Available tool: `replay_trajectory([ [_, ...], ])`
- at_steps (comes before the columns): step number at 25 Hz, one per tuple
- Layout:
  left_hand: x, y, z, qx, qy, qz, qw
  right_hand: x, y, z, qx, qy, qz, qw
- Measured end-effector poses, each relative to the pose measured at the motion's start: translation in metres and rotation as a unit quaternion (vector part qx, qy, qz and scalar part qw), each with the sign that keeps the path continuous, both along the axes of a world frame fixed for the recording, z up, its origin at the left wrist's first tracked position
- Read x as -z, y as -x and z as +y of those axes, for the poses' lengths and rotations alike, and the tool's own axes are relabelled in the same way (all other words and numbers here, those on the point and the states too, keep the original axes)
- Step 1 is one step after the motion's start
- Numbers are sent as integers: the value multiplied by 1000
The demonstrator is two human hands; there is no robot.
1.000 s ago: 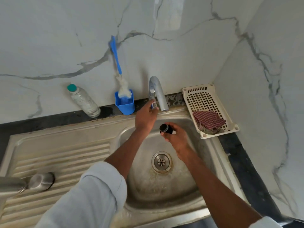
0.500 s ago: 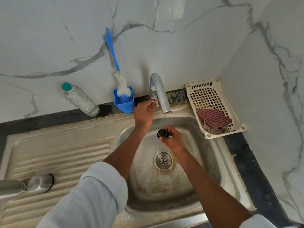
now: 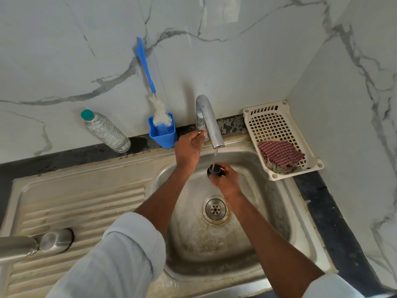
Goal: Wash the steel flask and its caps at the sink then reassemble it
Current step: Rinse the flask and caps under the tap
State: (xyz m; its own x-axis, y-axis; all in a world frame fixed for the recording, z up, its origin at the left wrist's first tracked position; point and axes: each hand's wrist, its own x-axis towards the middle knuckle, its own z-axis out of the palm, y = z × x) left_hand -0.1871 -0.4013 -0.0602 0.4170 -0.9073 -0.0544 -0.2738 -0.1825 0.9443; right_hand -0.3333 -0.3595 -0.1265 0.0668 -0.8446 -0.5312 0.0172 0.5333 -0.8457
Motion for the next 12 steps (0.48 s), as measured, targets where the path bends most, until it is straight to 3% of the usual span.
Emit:
replay_trajectory([
  [3, 4, -8, 12, 56, -36, -34, 997, 2, 3, 4, -56, -4, -20, 998],
  [6, 21, -20, 49, 77, -72, -125, 987, 5, 5, 3, -9, -19, -20, 1000],
  [9, 45, -37, 107, 46, -109, -216, 969, 8, 8, 5, -92, -16, -13, 996],
  [12, 62, -59, 163, 4, -91, -341, 936, 6, 12, 2, -53, -17, 3, 998],
])
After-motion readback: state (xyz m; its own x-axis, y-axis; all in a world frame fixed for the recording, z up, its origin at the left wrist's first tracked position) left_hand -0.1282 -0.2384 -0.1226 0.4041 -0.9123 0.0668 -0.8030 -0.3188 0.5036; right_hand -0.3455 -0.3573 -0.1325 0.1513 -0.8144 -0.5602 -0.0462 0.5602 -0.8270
